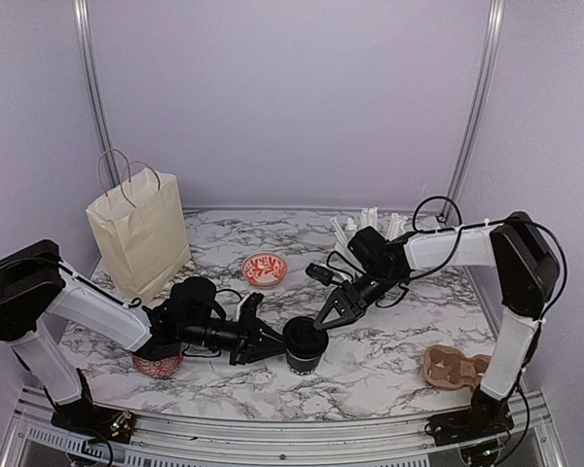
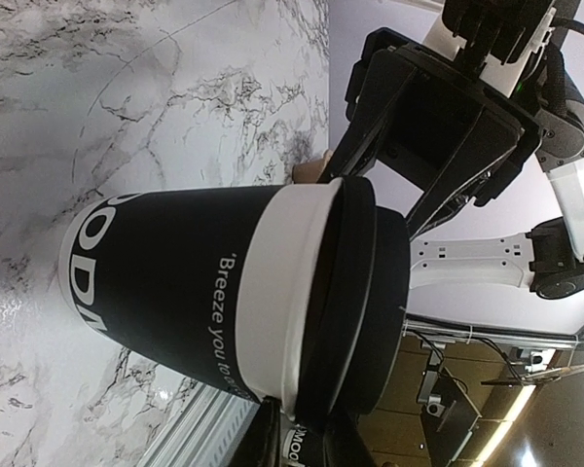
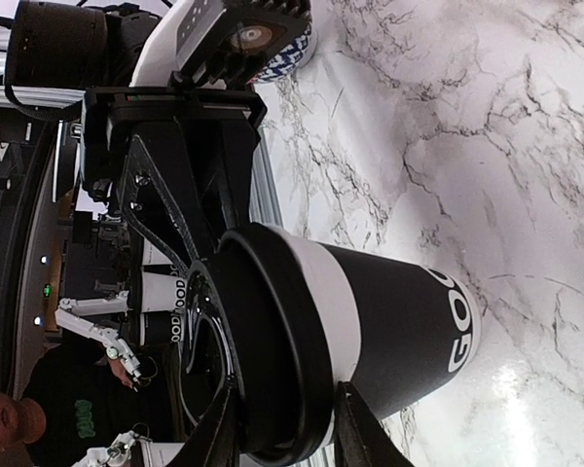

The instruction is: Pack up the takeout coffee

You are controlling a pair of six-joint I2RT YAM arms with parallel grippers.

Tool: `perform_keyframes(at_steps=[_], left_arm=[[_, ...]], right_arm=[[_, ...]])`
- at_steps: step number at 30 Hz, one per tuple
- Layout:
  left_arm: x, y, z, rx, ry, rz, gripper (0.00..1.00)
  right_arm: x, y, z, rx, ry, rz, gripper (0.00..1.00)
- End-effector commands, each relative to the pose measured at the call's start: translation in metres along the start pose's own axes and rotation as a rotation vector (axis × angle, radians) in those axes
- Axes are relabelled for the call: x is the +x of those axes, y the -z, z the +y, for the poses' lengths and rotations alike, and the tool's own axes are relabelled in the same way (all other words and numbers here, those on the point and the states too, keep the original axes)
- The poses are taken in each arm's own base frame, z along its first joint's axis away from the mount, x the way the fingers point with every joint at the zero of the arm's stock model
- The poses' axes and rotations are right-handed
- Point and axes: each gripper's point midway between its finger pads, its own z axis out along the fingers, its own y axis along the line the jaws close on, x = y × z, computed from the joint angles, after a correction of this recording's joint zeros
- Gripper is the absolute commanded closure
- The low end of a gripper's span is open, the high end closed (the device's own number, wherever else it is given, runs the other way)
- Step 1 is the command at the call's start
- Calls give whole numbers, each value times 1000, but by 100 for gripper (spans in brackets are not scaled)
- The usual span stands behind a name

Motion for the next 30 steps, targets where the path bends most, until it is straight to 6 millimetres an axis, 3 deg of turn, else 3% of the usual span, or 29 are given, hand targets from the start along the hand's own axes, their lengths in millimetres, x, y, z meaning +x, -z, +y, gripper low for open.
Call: perform_keyframes(at_steps=[1, 4, 11, 16, 21, 25, 30], left_arm=[[-9, 1, 107, -330, 153, -118, 85], [-11, -2, 105, -311, 158, -117, 86], [-16, -1, 91, -308, 145, -114, 63], [-27, 16, 70, -372, 51, -180, 59], [-38, 36, 63, -441, 3, -267, 58], [-43, 38, 55, -475, -40, -273, 58], [-48, 37, 41, -475, -104, -271, 57]], right_arm=[[39, -45, -49, 130, -16, 143, 69], [39, -45, -39, 83, -15, 140, 68], [34, -36, -28, 92, 25, 120, 67], [26, -27, -23, 144, 72, 94, 67], [22, -20, -21, 187, 102, 75, 61], [18, -15, -14, 197, 123, 58, 53], [16, -11, -9, 205, 140, 46, 50]])
